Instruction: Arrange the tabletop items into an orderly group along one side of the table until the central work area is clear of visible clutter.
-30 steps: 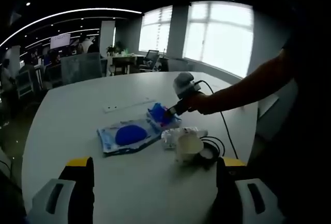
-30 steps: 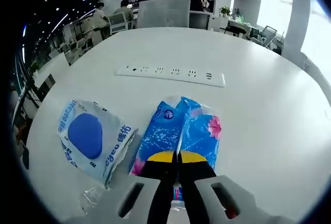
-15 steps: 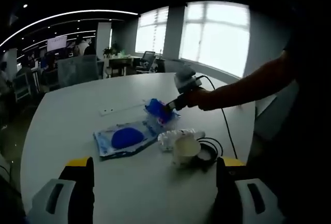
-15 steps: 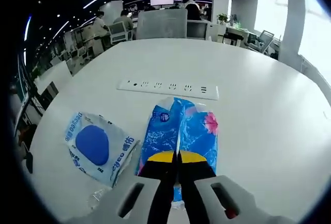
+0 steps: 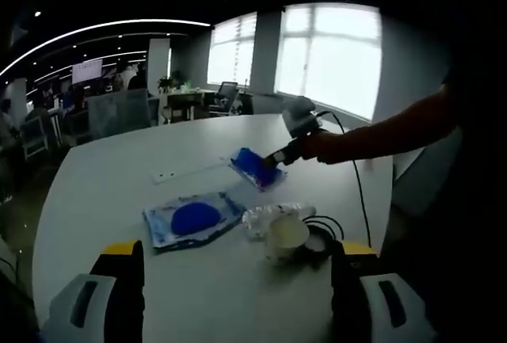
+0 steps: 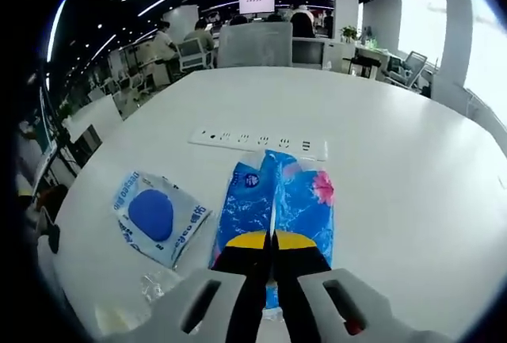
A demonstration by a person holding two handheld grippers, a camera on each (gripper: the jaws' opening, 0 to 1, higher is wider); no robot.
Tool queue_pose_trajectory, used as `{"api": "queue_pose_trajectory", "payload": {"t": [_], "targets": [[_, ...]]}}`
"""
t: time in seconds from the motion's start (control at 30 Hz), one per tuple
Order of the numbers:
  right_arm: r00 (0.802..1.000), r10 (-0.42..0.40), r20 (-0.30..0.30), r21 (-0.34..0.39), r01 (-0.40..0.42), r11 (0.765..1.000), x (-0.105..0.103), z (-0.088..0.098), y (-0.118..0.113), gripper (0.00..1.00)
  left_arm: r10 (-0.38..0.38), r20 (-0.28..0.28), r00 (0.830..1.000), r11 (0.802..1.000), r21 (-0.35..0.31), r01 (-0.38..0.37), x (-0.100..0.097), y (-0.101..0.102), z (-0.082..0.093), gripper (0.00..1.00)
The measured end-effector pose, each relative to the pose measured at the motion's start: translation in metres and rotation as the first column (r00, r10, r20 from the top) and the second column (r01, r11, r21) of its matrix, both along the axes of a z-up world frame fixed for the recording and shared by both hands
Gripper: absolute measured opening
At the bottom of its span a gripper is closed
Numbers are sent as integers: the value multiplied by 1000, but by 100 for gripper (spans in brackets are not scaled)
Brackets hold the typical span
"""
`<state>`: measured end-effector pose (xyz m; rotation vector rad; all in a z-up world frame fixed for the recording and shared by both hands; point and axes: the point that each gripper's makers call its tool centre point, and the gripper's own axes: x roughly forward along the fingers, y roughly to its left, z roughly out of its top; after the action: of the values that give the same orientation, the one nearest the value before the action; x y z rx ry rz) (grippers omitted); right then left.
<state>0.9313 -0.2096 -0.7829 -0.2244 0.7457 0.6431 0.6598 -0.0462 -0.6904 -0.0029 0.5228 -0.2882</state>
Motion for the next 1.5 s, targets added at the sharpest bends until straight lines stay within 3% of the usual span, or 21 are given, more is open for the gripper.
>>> {"api": "queue_pose_trajectory", "payload": {"t": [0.33,0.87,1.17,1.27,1.4,1.5], "targets": [[998,64,-6,13,-64,998,4,18,-24,0,-13,1,1000,1000,5,13,4,-4,0,97],[983,175,46,4,-176,984,15,35,-53,0,-4,2,1000,1000,4,4,6,-1,-1,96],[961,268,63,3,-268,963,20,47,-65,0,2,-1,1000,1000,17,-2,4,4,-1,96],[936,344,68,-26,-343,939,14,45,-68,0,4,0,1000,1000,19,-4,3,7,-1,96],[926,375,47,-30,-374,927,12,40,-76,0,12,1,1000,1000,20,-12,3,8,-1,96],[905,425,19,-40,-424,905,6,34,-84,0,16,-4,1000,1000,21,-16,1,6,-2,96]]}}
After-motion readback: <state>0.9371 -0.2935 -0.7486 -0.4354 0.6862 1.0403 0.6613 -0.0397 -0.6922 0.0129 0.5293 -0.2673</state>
